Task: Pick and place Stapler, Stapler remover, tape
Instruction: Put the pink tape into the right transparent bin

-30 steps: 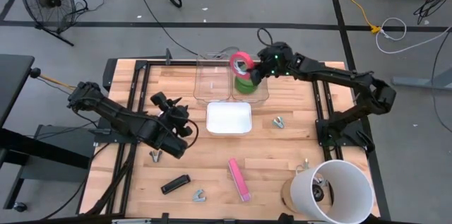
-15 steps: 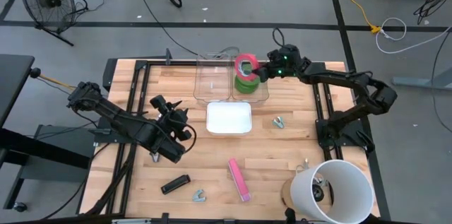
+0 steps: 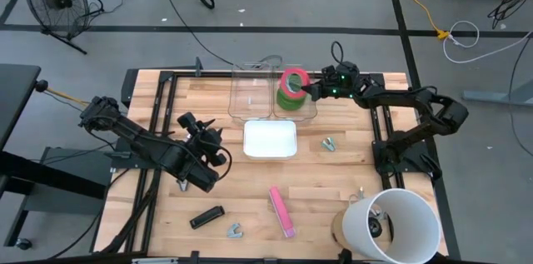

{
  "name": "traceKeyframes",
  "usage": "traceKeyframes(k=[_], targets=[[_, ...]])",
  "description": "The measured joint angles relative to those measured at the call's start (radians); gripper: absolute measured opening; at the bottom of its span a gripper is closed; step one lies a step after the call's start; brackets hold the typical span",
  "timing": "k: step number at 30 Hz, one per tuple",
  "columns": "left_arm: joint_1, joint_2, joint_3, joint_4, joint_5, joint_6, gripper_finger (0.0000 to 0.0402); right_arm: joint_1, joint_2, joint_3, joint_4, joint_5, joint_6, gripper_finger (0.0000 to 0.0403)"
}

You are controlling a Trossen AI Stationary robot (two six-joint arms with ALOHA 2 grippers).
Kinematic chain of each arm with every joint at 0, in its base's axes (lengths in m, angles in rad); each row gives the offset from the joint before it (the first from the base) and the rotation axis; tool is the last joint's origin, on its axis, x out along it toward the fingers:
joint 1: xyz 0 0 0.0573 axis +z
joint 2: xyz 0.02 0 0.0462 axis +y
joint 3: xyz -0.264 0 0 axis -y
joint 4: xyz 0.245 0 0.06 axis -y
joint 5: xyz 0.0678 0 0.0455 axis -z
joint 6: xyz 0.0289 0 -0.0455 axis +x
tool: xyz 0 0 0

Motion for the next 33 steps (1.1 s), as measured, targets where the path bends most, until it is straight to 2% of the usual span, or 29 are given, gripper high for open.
traceKeyframes(k=[13, 19, 33], targets=[[0.0, 0.0, 0.0, 0.002, -0.001, 0.0, 0.0179, 0.005, 0.0, 0.0, 0.001, 0.004, -0.004, 0.0085], [0.0, 0.0, 0.0, 0.002, -0.001, 0.0, 0.0179, 0.027, 0.0, 0.0, -0.011, 0.053, -0.014, 0.0085], [0.002, 0.0, 0.0, 0.01, 0.001, 0.0, 0.0179, 0.053, 0.0, 0.0, -0.006, 0.081, -0.012, 0.0085]])
